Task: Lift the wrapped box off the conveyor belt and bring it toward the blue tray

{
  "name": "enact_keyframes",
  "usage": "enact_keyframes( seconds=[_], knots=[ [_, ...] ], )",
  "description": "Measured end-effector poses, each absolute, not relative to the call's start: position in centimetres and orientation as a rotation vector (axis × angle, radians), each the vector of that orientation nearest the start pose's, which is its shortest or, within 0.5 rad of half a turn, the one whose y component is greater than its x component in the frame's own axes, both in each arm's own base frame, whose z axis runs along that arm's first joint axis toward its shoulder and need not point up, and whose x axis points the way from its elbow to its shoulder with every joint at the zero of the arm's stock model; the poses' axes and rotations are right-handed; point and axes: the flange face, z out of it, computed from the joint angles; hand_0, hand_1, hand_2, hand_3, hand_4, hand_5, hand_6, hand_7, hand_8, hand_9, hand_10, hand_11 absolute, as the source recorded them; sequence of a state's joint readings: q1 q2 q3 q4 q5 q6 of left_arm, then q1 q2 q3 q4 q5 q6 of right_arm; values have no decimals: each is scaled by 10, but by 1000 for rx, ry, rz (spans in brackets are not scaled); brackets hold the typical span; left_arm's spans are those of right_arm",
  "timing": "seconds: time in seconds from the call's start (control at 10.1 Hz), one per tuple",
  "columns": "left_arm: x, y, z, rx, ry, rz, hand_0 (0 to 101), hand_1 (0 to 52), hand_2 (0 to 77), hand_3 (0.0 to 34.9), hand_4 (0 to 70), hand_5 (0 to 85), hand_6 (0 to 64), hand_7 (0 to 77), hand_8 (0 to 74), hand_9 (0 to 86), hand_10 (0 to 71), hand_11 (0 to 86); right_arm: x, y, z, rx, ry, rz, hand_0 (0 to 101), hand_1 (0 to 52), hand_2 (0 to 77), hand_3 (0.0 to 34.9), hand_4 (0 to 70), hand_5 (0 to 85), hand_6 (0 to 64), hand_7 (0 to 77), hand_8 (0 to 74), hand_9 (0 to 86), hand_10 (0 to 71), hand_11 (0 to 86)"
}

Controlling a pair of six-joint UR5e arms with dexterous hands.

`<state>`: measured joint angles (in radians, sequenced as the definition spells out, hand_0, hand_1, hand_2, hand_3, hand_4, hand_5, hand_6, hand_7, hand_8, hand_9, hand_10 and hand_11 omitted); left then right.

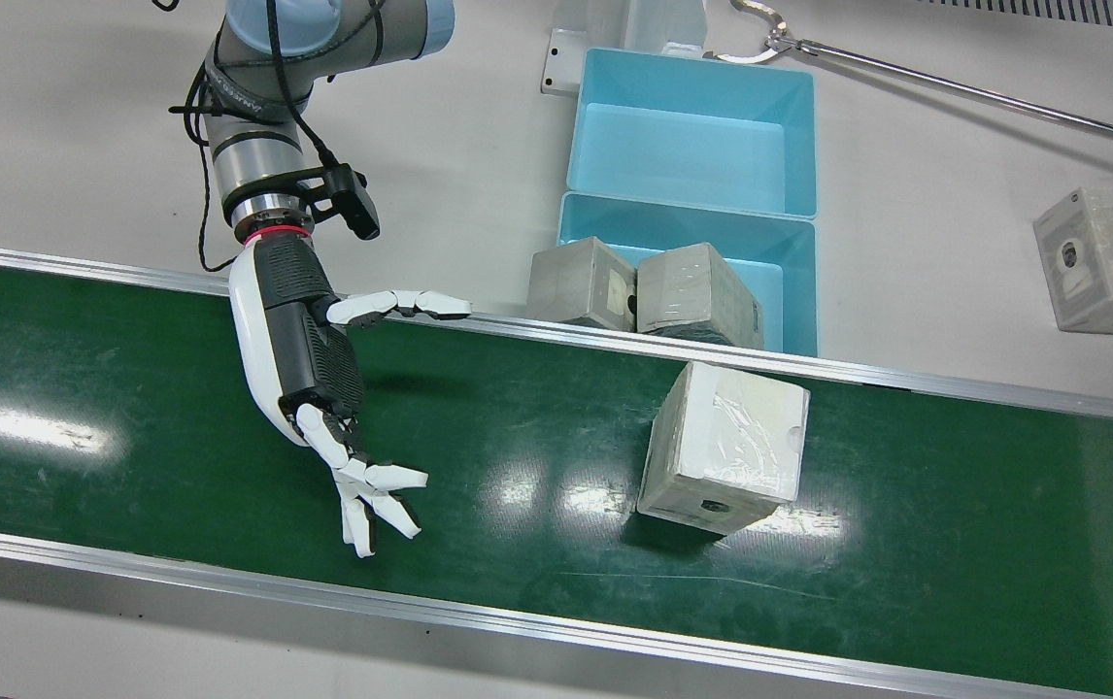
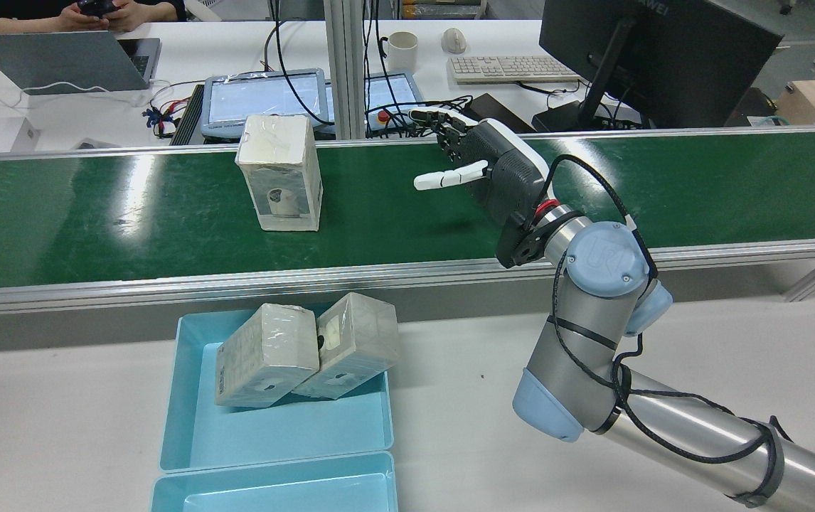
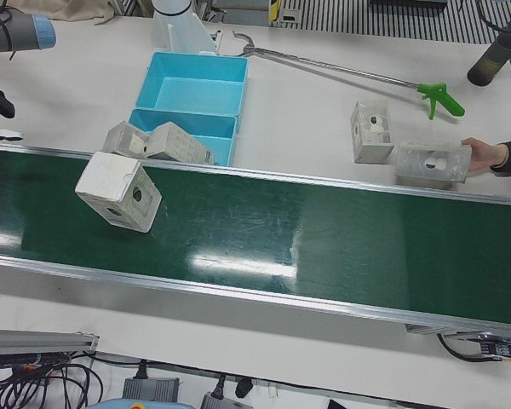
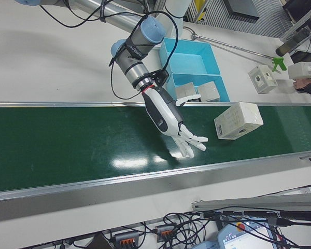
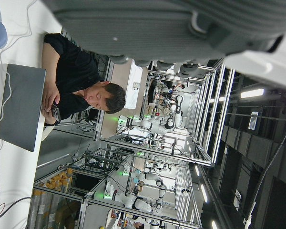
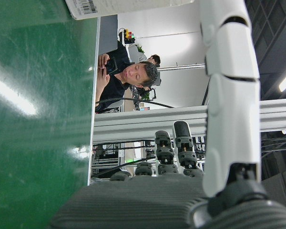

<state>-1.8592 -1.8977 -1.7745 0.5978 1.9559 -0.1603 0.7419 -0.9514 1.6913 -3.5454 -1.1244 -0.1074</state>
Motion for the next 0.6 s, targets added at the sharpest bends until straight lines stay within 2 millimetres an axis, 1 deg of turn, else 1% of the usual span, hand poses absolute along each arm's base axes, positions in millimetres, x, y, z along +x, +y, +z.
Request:
enact_keyframes(
  seconds=[0.2,0.6],
  knots=[
    [-251,-510,472,-310,2174,-2335,0,0,11,0,0,11,5,5,5,0,5,5,-364,-572,309,539,2639,-1957,494,158,109,0,98,229,55,65,11,33,0,5],
    [-251,-510,472,-310,2174,-2335,0,0,5,0,0,11,5,5,5,0,5,5,-368,-571,307,545,2643,-1956,494,164,114,0,98,229,55,65,11,33,0,5]
  ],
)
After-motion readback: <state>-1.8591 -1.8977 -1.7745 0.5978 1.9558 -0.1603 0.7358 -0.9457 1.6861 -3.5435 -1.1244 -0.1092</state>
